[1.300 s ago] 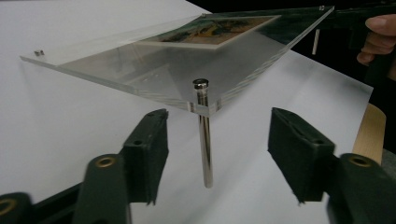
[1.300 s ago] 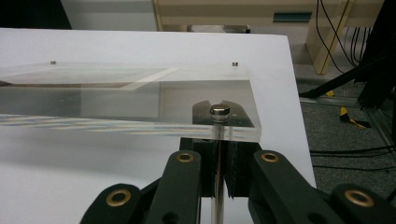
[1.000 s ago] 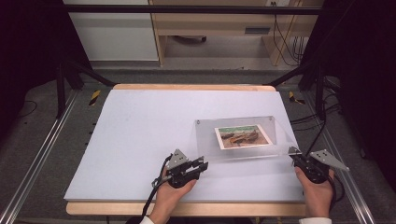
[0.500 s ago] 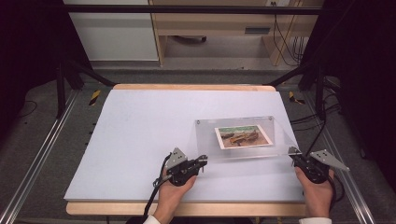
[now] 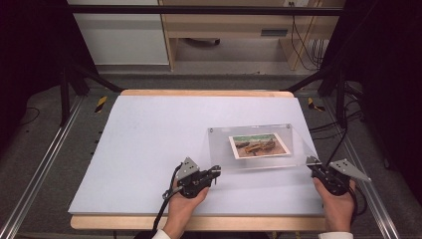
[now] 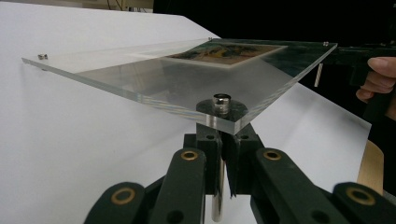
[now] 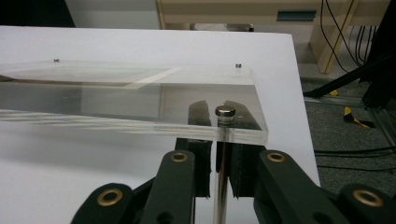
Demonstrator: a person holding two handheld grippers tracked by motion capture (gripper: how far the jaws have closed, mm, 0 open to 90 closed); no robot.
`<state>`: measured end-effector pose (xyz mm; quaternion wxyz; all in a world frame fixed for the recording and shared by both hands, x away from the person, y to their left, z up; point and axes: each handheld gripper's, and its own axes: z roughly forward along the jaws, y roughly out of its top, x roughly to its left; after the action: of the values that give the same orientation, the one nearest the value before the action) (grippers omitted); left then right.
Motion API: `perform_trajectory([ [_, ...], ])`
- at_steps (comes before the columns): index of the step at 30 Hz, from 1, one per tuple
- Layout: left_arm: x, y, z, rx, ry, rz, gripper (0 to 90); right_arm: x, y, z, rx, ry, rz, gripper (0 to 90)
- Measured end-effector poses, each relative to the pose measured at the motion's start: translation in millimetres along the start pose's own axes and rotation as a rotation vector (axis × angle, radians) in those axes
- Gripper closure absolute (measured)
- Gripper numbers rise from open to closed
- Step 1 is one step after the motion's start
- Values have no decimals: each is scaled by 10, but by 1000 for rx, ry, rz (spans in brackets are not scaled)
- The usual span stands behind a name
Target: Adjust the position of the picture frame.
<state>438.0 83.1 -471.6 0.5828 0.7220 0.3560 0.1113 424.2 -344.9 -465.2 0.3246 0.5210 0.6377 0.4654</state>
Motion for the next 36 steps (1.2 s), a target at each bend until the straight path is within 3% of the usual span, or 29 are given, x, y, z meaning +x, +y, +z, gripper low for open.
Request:
perform_trajectory([
  [15, -3, 41, 54, 14, -6, 1, 799, -10, -13, -5, 2, 1, 19, 848],
  [20, 23, 58, 78, 18, -13, -9, 837, -6, -14, -6, 2, -1, 25, 848],
  [28, 20, 166, -1, 7, 15, 18, 843, 49, 33, -40, -13, -2, 24, 850],
  [36, 53, 362, -214, -16, 12, 35, 839, 213, 127, -87, -51, -1, 38, 847],
])
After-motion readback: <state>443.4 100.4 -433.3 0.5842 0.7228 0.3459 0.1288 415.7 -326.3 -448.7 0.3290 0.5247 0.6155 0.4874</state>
